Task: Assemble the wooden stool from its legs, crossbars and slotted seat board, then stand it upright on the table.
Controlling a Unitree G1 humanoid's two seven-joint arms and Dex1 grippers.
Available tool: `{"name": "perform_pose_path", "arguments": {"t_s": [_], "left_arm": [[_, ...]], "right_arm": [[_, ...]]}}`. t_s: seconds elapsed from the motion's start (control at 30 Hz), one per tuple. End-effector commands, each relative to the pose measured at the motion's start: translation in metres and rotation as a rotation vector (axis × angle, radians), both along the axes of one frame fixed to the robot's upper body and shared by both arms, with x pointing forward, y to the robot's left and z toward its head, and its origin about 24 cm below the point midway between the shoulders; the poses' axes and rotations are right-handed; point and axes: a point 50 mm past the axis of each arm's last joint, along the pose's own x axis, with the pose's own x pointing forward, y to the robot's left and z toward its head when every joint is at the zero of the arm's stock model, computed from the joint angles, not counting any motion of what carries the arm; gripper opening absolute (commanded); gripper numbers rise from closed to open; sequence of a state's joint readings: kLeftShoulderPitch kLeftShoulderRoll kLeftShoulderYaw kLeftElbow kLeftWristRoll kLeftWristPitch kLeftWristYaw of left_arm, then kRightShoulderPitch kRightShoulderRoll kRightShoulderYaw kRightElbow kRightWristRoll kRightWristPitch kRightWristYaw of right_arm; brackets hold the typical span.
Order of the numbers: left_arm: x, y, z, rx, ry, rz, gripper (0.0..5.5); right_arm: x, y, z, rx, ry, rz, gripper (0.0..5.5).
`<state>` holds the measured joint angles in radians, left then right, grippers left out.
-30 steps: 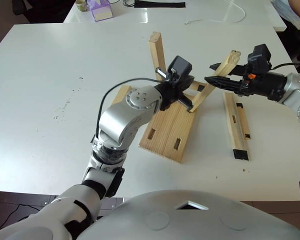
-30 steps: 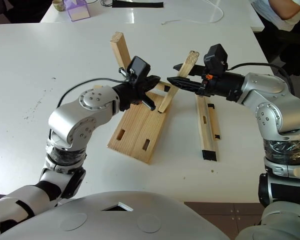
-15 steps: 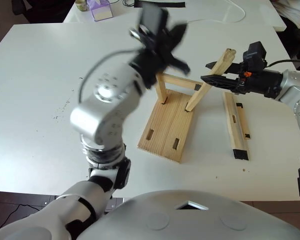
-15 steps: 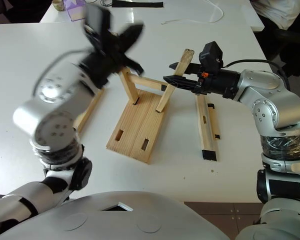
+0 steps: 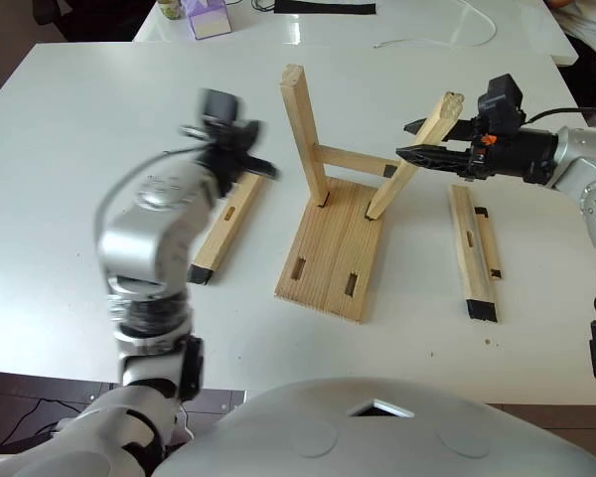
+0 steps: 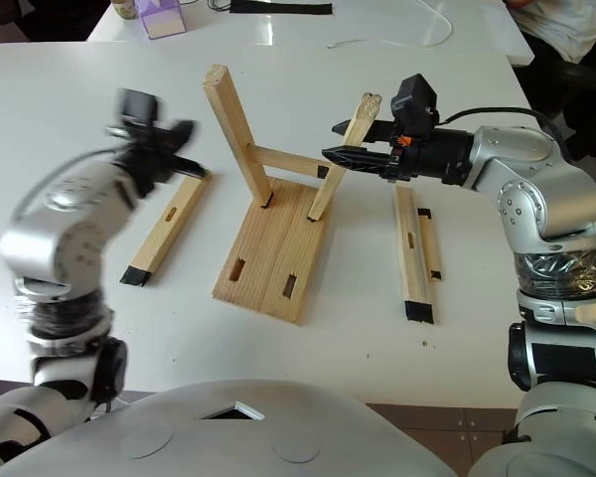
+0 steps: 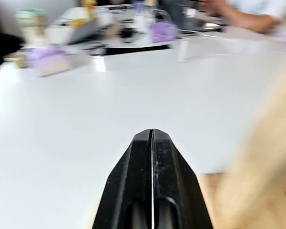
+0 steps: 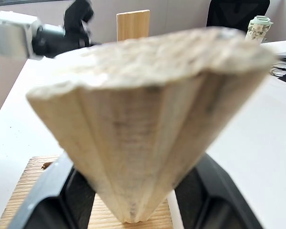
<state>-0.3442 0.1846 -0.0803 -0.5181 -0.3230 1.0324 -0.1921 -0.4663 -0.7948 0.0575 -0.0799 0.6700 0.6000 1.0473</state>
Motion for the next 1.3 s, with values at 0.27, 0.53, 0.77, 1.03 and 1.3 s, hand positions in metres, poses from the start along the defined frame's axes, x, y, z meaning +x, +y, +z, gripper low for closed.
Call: {"name": "perform_pose_path", "arguments": {"t_s": [0.27, 0.53, 0.77, 1.03, 1.3], "left_arm": [[0.004, 0.026, 0.026, -0.049, -0.189, 0.239, 0.0], [0.014, 0.047, 0.015, 0.032, -0.105, 0.399, 0.0], [-0.05, -0.089, 0.032, -0.278, -0.092, -0.322, 0.0], [-0.011, -0.038, -0.004, -0.093, -0.014, 0.013, 0.0], [-0.023, -0.004, -0.013, -0.11, 0.032, 0.041, 0.49]], "right_arm": [[0.021, 0.012, -0.022, -0.194, 0.007, 0.1, 2.06], [0.028, 0.025, -0.021, -0.198, -0.015, 0.157, 2.06], [0.049, 0.067, -0.024, -0.203, -0.032, 0.259, 2.06], [0.051, 0.061, -0.027, -0.168, -0.043, 0.226, 2.06], [0.04, 0.038, -0.013, -0.028, -0.161, 0.2, 3.19]]}}
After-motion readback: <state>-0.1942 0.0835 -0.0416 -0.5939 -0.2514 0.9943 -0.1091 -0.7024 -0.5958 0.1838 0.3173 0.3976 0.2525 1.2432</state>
